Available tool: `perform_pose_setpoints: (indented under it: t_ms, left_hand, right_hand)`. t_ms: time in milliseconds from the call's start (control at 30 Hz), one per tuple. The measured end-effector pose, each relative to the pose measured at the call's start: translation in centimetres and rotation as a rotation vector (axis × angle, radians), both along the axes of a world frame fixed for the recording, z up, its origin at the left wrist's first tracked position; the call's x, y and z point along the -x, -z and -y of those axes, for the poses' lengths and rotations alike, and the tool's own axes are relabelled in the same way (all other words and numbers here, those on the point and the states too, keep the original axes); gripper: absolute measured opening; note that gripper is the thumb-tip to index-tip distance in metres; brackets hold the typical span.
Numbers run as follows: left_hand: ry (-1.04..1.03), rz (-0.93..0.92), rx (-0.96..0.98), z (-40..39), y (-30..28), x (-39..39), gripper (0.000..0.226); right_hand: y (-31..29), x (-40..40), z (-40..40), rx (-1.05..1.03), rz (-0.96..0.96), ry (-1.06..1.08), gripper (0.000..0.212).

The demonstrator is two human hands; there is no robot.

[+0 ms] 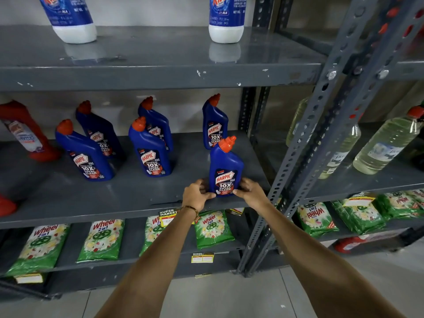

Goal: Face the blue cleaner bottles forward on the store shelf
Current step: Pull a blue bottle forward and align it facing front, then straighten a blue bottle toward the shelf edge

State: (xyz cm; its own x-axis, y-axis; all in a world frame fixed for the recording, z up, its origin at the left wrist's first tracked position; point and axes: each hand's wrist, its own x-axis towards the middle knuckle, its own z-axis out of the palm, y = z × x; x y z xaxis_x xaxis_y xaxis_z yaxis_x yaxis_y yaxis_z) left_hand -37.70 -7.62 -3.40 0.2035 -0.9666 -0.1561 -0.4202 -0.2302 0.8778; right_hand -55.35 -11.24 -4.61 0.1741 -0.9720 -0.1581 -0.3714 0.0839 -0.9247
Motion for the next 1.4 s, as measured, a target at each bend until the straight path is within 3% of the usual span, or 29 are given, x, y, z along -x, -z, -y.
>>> perform_pose_setpoints:
  t_ms: [100,467,667,1133,1400]
  left_hand:
    - [-0.014,-0.001,0.007,-0.5,0.2,-1.4,0.058]
    - [0.0,0.065,0.004,-3.1,0.7,-11.2,0.058]
    - [0.053,0.076,0.01,-4.3,0.8,-16.7,0.059]
    - [-0.071,0.035,0.013,-2.0,0.5,-23.2,0.058]
    - [-0.047,-0.065,0.008,2.6,-0.4,-22.8,0.069]
  right_hand:
    - [0.2,-0.4,-0.7,0.011,0.016,0.085,0.049]
    - [0.7,-5.6,-5.0,0.083,-0.015,0.484,0.05]
    - [0.5,-9.6,-7.4,0.047,-0.131,0.66,0.048]
    - [-0.4,-21.2,-2.5,-0.008,-0.066,0.296,0.05]
    - [-0.6,-23.2,2.8,-0.056,0.049,0.123,0.065]
